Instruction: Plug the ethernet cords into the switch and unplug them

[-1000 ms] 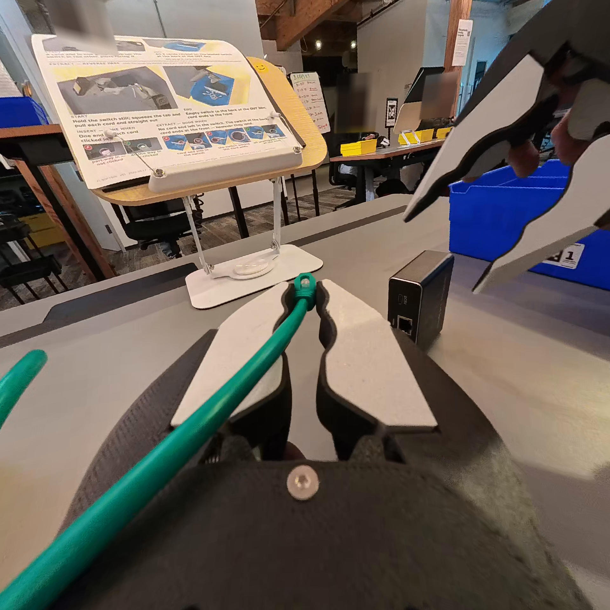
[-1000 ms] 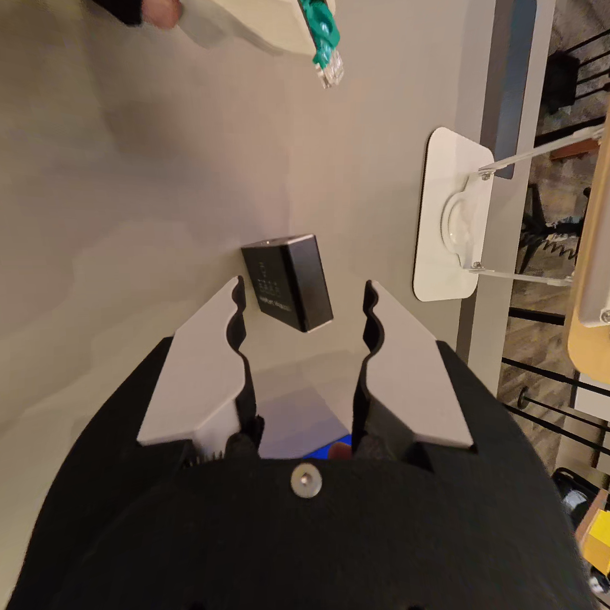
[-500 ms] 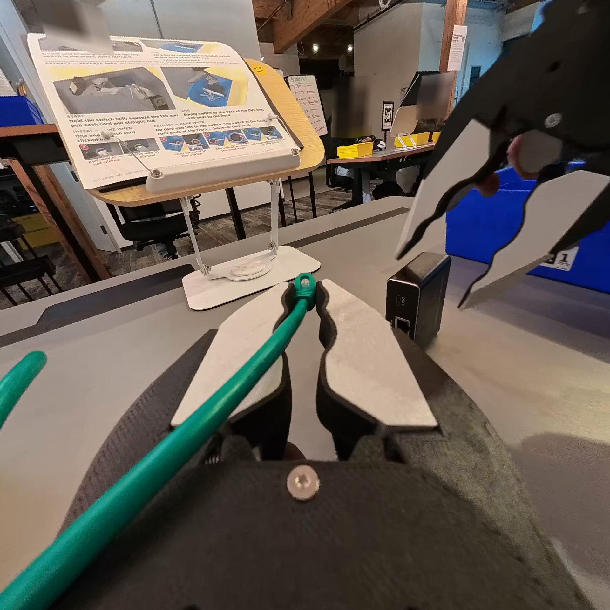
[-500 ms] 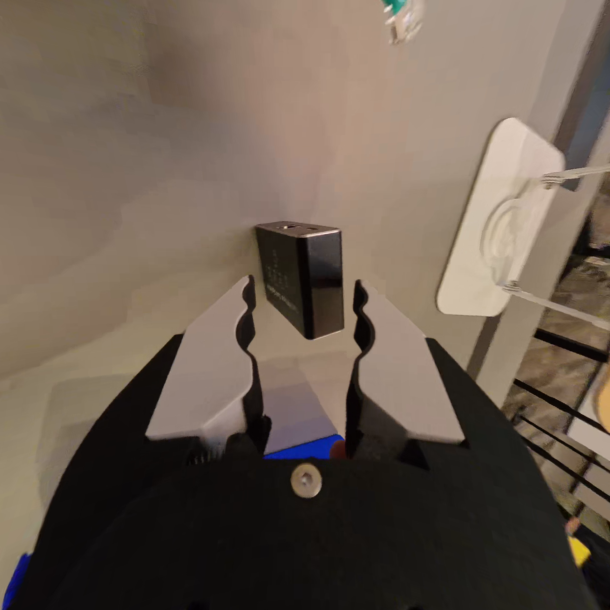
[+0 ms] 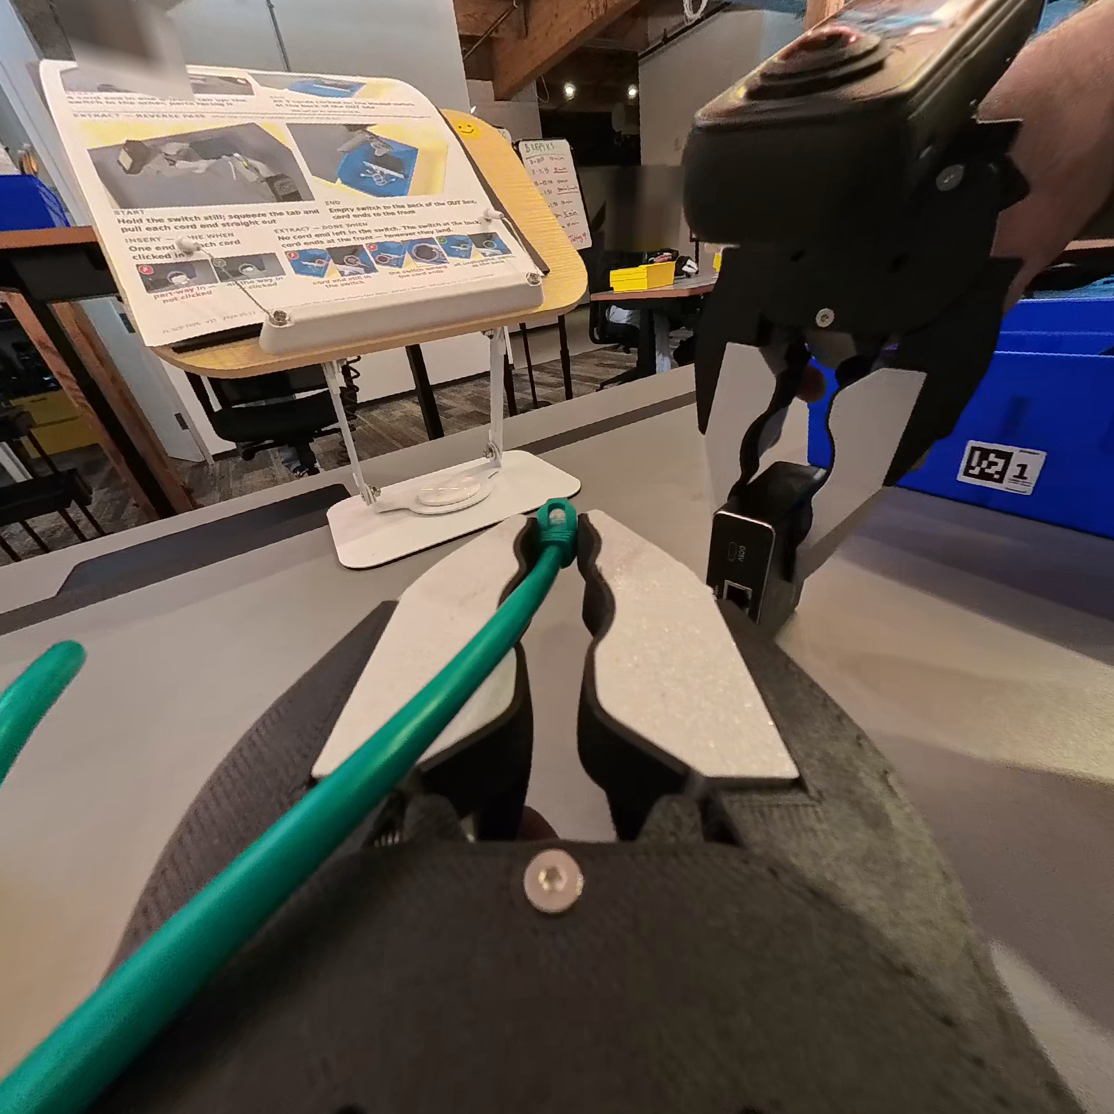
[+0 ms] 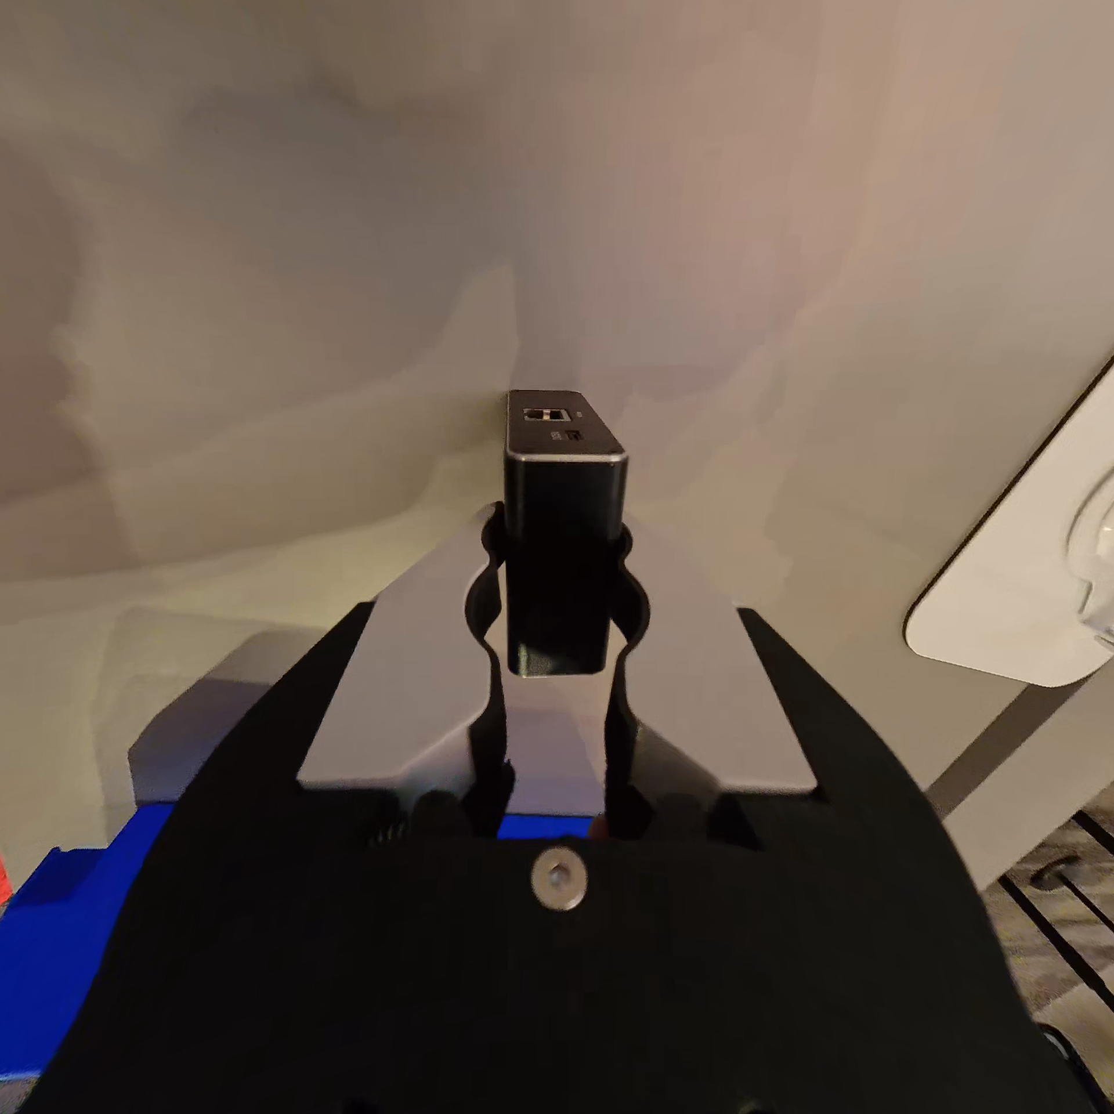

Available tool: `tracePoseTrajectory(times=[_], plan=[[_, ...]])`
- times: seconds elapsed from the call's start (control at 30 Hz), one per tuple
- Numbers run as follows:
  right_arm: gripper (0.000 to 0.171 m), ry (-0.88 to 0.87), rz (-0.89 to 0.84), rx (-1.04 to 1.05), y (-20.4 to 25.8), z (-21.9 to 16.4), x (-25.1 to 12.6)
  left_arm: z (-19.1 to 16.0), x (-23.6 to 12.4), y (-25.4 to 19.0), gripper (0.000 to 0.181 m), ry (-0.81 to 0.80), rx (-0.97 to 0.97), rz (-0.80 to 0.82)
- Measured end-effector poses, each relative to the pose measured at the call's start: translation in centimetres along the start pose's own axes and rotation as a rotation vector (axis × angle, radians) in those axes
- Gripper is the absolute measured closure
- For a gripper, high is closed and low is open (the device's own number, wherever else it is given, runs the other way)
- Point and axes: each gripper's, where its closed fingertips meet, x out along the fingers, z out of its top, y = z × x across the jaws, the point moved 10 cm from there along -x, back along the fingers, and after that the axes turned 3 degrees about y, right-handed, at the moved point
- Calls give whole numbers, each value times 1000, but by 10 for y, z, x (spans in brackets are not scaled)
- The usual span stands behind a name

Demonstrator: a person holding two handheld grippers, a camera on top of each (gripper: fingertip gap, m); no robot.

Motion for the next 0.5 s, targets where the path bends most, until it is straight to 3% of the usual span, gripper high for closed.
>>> tracePoseTrajectory(times=[0.5], plan=[[142,-42,194,3,-11,2,1,0,-1,-1,169,-2,-1,-1]])
